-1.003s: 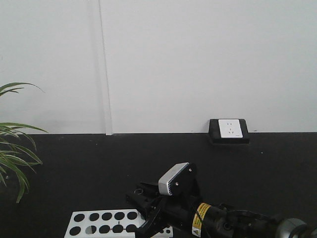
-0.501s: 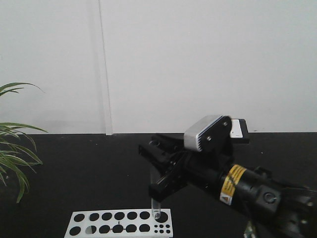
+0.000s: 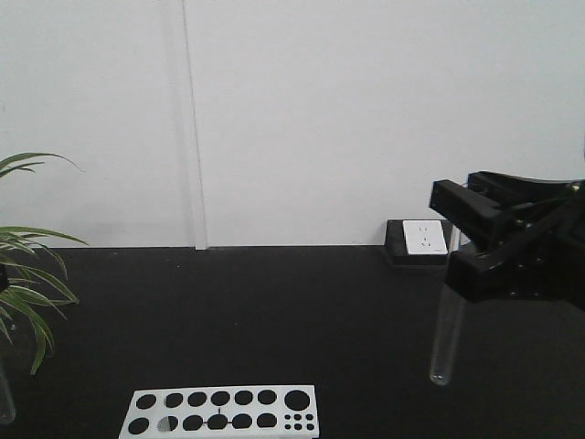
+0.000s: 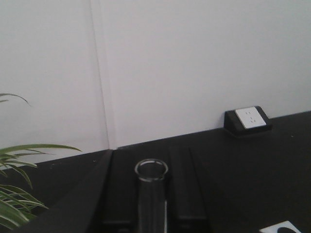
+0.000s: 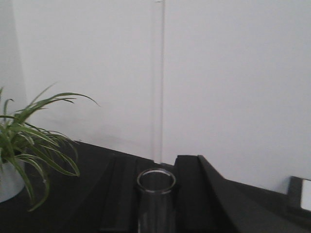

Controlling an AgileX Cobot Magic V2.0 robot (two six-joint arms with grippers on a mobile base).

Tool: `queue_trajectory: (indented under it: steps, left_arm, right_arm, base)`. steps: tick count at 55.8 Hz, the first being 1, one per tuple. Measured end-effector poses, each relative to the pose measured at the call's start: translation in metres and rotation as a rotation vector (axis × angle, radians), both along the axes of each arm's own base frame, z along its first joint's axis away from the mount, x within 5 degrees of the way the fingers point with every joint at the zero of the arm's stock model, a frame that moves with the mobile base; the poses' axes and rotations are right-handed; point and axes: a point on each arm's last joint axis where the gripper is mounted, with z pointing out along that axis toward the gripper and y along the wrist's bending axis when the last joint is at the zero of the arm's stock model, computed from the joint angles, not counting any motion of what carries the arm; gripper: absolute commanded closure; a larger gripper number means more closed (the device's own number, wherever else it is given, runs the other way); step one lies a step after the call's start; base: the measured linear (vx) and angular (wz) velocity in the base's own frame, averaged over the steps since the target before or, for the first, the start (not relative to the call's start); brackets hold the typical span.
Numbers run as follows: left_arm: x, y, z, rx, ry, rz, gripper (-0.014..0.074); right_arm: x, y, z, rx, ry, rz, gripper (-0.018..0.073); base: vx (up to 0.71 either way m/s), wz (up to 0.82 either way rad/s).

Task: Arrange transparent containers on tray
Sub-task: 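Lift both held tubes up out of the rack, then drive the base to the bench with the yellow tray, holding tubes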

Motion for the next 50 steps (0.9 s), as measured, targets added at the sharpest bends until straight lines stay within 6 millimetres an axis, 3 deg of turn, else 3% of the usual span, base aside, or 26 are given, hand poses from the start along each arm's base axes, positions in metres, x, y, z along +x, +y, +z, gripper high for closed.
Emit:
queue_trajectory:
  steps: [10, 50]
  left_arm:
    - [-0.0011, -0.0048, 0.001, -0.006, -0.023, -0.04, 0.0603]
    - [-0.0013, -0.0053, 0.0016, -0.008, -0.029, -0.046, 0.0603]
  right_arm:
    - [-0.0079, -0.0099, 0.0029, -0.004, 0.019, -0.054, 0.0572]
    - [-0.0078, -0.0102, 0.0026, -0.003, 0.023, -0.057, 0.0572]
  base:
    - [0.0, 0.0]
    - [0.0, 0.0]
